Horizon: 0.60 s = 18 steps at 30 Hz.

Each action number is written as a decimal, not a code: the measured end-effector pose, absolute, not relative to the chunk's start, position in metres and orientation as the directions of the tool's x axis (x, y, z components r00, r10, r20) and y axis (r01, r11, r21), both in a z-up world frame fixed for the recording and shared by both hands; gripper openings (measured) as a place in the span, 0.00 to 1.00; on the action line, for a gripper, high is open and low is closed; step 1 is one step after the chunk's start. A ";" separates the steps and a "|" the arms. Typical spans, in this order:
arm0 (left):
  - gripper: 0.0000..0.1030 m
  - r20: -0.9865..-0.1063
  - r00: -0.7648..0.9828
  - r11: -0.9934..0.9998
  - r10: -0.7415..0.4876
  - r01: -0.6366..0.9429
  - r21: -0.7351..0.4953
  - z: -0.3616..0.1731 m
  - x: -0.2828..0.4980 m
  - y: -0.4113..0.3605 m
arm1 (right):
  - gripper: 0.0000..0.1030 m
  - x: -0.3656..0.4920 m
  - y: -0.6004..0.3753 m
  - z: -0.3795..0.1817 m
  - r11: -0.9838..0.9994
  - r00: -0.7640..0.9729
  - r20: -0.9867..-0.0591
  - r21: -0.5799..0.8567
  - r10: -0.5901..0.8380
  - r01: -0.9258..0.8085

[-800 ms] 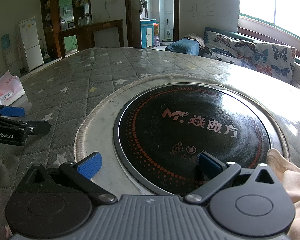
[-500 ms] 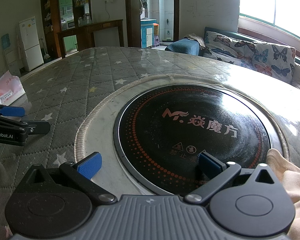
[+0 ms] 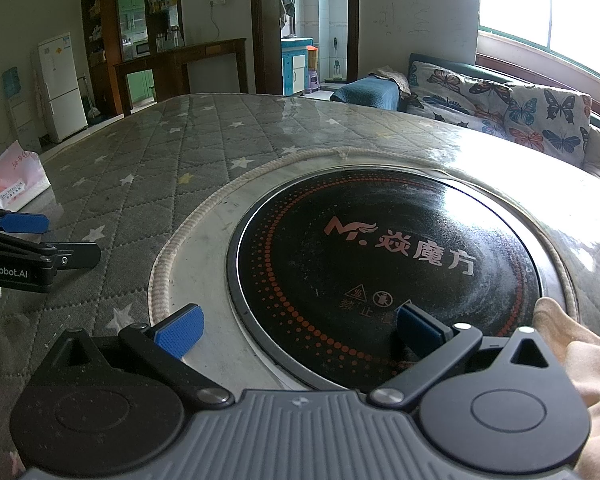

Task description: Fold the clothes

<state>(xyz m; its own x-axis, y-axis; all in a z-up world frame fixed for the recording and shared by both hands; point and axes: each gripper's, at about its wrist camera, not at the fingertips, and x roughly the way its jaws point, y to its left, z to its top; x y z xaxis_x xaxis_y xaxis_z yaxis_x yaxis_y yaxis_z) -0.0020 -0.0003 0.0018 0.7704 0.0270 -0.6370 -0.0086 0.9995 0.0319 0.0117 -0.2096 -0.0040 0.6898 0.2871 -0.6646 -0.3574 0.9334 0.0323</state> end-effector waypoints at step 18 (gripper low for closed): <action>1.00 -0.644 0.759 0.990 -0.096 0.139 0.016 0.033 -0.022 -0.047 | 1.00 -0.035 -0.230 0.035 0.950 0.755 -0.609 -0.005 0.245 -0.312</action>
